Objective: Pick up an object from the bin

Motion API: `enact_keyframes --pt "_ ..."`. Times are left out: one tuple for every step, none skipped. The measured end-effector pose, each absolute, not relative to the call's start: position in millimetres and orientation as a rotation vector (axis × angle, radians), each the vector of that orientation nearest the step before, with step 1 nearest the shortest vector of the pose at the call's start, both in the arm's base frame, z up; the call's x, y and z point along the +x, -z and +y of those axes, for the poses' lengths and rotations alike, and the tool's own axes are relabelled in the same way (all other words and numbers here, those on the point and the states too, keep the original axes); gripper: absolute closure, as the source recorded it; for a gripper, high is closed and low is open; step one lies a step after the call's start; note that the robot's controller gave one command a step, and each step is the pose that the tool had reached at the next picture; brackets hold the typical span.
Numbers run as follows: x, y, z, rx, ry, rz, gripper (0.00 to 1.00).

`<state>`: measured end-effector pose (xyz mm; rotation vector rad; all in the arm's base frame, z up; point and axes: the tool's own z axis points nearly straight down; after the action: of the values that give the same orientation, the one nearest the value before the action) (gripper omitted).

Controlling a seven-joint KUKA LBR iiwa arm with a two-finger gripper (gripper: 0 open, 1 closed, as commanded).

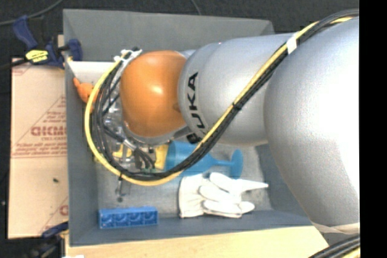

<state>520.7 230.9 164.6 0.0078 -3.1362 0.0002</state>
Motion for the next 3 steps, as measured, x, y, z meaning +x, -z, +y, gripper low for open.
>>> enact_keyframes --pt "522.5 -169.4 229.7 -0.001 0.003 -3.143 0.0" --pt "534.4 -195.3 228.9 0.029 0.003 -3.142 0.0" --pt "526.8 -190.4 213.1 0.092 0.002 -3.143 0.0"
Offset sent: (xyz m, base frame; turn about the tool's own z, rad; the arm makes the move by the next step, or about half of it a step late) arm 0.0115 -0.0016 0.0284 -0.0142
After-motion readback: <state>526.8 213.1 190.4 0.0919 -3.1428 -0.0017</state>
